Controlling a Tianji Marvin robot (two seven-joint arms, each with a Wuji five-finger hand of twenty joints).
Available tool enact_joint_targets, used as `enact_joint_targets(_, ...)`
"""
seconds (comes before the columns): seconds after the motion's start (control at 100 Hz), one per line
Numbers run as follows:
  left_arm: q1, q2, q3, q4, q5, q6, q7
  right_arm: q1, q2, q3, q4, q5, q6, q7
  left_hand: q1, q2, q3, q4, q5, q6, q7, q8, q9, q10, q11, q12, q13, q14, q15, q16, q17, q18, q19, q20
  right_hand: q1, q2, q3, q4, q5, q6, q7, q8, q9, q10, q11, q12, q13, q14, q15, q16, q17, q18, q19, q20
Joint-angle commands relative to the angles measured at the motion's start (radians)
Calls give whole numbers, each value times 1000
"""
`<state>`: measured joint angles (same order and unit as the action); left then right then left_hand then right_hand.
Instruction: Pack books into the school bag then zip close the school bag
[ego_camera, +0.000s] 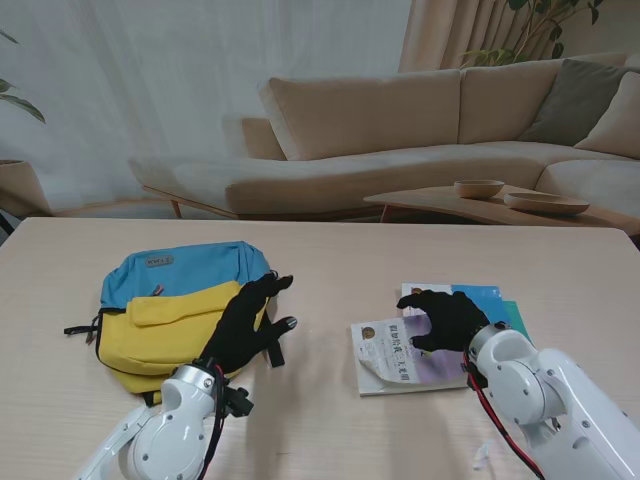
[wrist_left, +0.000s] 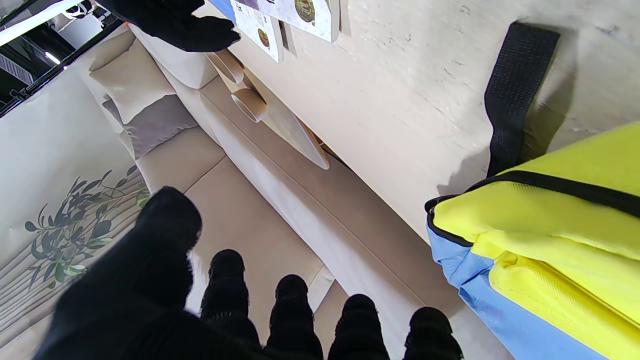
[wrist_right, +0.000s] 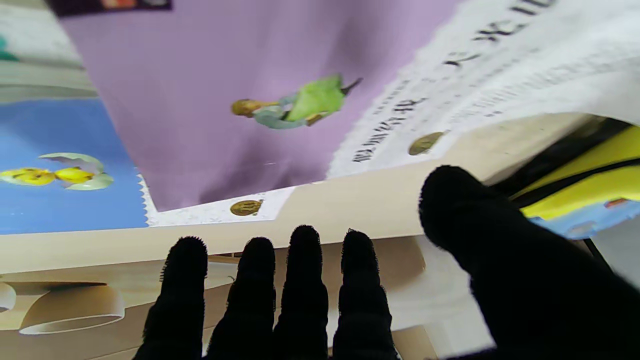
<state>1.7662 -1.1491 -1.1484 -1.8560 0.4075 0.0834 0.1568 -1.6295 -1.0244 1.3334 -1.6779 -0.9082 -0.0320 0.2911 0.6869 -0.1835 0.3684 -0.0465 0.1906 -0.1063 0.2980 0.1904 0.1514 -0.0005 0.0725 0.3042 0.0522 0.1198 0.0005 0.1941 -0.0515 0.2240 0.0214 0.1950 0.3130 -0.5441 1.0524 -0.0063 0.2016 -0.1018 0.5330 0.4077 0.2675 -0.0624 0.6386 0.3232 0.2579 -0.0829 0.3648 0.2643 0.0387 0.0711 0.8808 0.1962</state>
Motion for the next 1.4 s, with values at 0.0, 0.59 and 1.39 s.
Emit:
enact_joint_targets(0.0,8,-6,0,-11,-2,3,-13,16,-1,-13,16,-10,1,24,-11,6,11,18,-33,-18,8,13,-7,-15,6,4,-25,-24,-1,6,-8,-20,-23,-7,24,-33,-9,-24,-48,6,-6,17,-56,18,22,11,-9,-1,1,5,-5,-10,10,15)
enact_joint_targets(0.59,11,-6,-2,-16,0,11,-13,156,14,-172,153,-114,61,63,-14,7,11,17,-35,-3,1,9,-6,-16,8,4,-25,-26,-1,7,-8,-21,-23,-5,87,-372,118,-149,-45,197,13,156,-67,135,230,70,52,60,207,109,154,-48,144,101)
enact_joint_targets(1.39,12,-5,-5,-14,10,8,-12,257,4,-311,315,-140,49,-129,-15,3,13,19,-33,14,-17,0,-9,-14,4,4,-26,-26,-2,2,-8,-22,-23,-5,412,-480,271,-292,404,-145,734,504,487,12,680,487,457,74,837,274,492,22,570,311)
